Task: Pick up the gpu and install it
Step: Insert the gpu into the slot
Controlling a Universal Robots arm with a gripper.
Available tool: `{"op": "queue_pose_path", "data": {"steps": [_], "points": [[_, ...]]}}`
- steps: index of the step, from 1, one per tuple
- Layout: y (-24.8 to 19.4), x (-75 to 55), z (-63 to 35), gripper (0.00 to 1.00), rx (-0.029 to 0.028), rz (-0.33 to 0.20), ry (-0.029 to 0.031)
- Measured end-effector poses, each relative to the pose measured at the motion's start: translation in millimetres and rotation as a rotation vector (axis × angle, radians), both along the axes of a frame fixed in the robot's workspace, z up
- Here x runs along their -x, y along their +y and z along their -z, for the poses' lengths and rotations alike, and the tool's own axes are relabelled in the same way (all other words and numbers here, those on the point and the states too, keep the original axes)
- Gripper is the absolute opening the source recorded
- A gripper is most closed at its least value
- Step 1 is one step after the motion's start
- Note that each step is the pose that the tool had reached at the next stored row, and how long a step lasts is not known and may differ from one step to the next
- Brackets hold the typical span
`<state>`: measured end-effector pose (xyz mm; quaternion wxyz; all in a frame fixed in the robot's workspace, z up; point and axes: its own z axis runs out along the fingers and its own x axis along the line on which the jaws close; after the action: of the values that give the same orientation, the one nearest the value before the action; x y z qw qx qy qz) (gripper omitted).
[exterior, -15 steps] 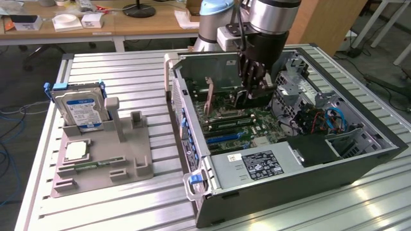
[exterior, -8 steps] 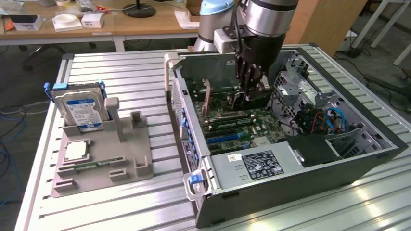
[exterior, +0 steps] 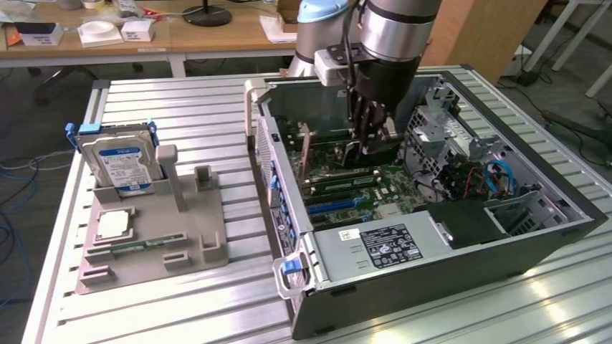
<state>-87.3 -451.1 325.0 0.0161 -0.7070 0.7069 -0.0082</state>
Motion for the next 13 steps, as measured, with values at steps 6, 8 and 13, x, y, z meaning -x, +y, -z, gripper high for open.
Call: {"op": "queue_pose_path", "data": {"steps": [6,8,13], "points": [[-0.6,1.6,9.2,0.27,-0.0001,0.0,0.0],[-1.1,2.1,11.2,0.27,0.0,0.0,0.0],[-3.8,3.0,13.2,0.27,0.0,0.0,0.0]]}}
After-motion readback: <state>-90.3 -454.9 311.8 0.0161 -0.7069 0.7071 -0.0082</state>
